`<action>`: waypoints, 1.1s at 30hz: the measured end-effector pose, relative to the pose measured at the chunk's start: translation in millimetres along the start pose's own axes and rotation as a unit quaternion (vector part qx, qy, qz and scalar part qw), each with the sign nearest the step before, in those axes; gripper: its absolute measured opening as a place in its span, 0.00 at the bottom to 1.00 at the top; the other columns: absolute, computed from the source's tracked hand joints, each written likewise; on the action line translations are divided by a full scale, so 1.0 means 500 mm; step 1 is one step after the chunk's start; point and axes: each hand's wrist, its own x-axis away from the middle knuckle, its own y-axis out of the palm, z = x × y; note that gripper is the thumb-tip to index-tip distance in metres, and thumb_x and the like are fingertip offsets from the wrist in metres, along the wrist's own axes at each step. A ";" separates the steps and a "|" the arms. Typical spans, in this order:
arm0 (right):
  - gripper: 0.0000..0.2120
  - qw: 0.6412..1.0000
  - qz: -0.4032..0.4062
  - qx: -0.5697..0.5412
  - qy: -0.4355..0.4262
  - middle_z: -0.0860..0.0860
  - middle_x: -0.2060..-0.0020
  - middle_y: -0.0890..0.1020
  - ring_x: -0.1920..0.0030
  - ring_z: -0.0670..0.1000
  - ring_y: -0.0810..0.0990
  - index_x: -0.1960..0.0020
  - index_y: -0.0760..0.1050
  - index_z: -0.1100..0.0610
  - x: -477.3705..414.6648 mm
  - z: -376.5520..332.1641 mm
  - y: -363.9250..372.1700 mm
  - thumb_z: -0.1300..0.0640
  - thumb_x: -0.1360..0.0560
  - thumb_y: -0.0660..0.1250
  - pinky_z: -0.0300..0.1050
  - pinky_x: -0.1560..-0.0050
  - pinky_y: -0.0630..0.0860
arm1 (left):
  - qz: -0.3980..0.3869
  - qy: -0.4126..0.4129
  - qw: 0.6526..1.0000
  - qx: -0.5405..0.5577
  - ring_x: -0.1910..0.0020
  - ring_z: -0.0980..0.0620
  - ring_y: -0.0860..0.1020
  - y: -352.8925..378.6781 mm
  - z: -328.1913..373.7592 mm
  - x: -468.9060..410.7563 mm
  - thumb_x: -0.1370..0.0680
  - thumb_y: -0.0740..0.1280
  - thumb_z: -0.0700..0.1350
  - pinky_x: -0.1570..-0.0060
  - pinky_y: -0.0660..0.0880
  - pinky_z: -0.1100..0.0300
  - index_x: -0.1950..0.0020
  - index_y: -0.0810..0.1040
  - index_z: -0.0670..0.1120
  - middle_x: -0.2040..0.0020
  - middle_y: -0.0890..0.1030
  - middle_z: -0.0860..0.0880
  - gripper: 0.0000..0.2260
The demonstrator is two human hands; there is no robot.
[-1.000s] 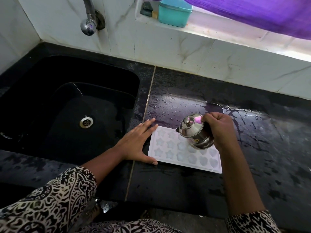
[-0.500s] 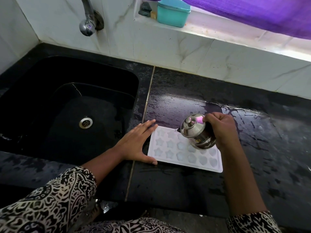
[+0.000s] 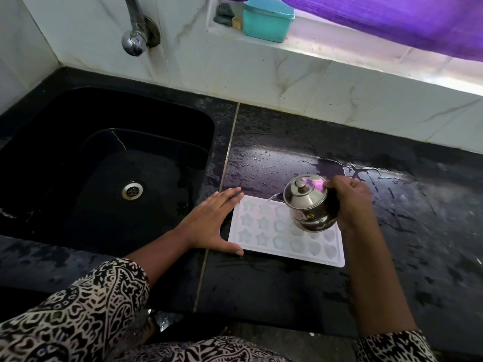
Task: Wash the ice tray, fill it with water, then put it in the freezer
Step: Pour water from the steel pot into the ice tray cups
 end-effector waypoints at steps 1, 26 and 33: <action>0.12 1.000 0.005 -0.018 0.009 0.45 0.81 0.70 0.76 0.44 0.69 0.70 0.68 0.58 0.000 0.002 -0.005 0.66 0.29 0.63 0.34 0.75 0.68 | -0.001 0.001 1.000 -0.001 0.23 0.56 0.48 0.000 0.000 0.000 0.41 0.62 0.79 0.24 0.44 0.55 0.21 0.47 0.49 0.21 0.49 0.53 0.57; 0.14 0.999 0.029 -0.014 0.001 0.49 0.76 0.70 0.72 0.46 0.69 0.71 0.67 0.57 0.014 0.004 -0.054 0.64 0.28 0.64 0.38 0.69 0.70 | -0.005 0.000 1.000 0.004 0.24 0.56 0.53 0.003 -0.003 0.000 0.41 0.62 0.79 0.24 0.47 0.52 0.22 0.48 0.50 0.22 0.54 0.53 0.57; 0.13 0.999 0.030 -0.019 -0.003 0.51 0.75 0.68 0.73 0.47 0.67 0.70 0.68 0.58 0.011 0.008 -0.055 0.65 0.29 0.64 0.38 0.71 0.68 | -0.006 -0.002 1.000 0.002 0.24 0.56 0.53 0.003 -0.003 0.000 0.40 0.63 0.79 0.24 0.47 0.52 0.21 0.48 0.50 0.22 0.53 0.53 0.57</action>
